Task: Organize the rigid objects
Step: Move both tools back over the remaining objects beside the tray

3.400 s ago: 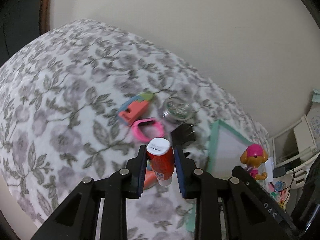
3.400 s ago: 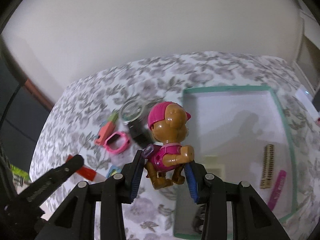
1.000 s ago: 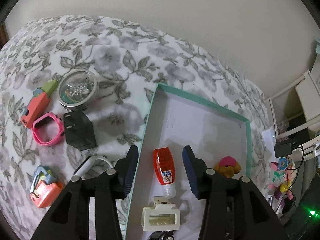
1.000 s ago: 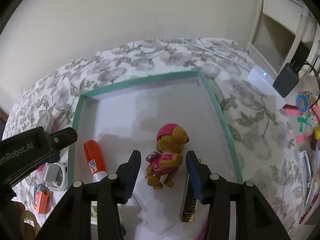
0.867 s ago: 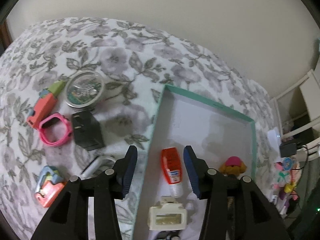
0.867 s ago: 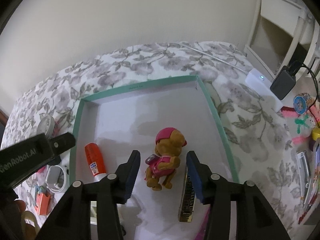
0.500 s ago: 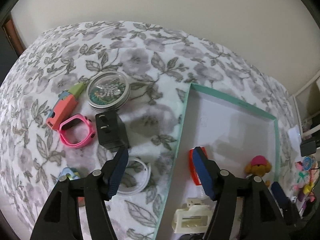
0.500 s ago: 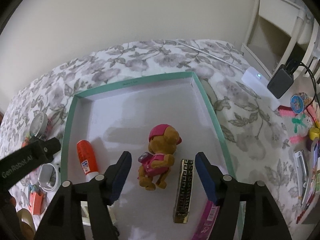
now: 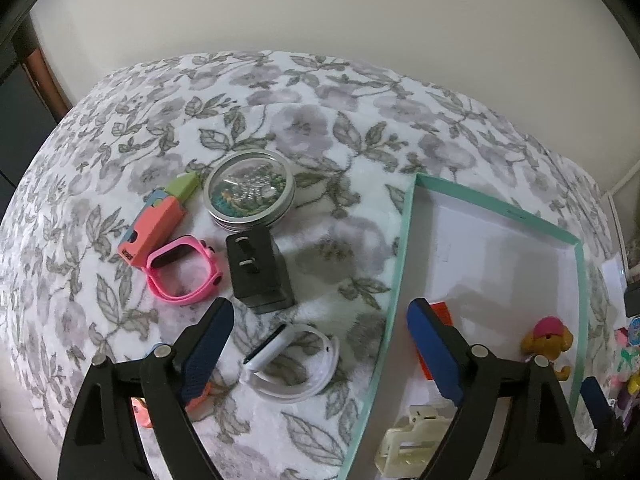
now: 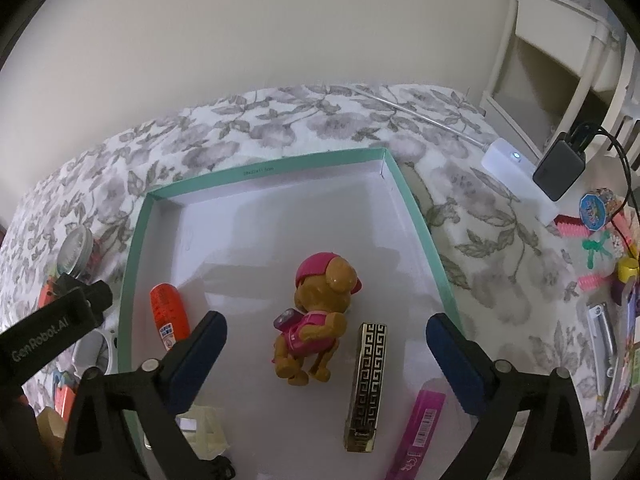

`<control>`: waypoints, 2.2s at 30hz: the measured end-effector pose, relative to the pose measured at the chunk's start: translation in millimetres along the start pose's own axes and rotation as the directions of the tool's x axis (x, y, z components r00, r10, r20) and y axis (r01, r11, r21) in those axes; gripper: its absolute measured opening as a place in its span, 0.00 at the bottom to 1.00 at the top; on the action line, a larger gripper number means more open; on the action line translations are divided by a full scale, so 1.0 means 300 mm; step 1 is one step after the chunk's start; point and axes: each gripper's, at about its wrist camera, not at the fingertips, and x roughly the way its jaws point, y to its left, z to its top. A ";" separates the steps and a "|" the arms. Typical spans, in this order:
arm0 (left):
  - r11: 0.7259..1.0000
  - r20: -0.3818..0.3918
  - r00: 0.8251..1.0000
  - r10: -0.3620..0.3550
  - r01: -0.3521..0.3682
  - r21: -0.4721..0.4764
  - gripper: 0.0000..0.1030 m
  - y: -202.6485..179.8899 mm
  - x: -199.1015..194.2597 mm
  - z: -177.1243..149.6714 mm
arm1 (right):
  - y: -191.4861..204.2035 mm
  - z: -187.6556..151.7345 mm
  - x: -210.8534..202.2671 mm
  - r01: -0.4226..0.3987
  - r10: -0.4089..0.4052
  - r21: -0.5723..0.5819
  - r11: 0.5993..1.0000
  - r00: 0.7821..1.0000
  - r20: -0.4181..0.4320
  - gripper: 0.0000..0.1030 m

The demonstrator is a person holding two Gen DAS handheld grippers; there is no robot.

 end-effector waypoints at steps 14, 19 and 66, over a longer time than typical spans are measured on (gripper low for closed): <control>1.000 -0.012 1.000 -0.024 0.024 -0.021 1.00 0.012 0.001 0.006 | 0.011 -0.005 0.004 -0.010 0.010 -0.017 1.000 1.000 0.003 1.00; 0.999 -0.001 0.999 -0.034 0.034 -0.017 1.00 0.004 -0.015 0.011 | 0.025 -0.004 0.001 -0.039 0.039 -0.029 0.999 0.999 0.000 1.00; 0.984 -0.025 0.996 0.082 -0.085 -0.155 1.00 0.526 -0.115 -0.083 | 0.456 -0.081 -0.148 -0.411 0.404 -0.265 0.872 0.911 -0.082 0.71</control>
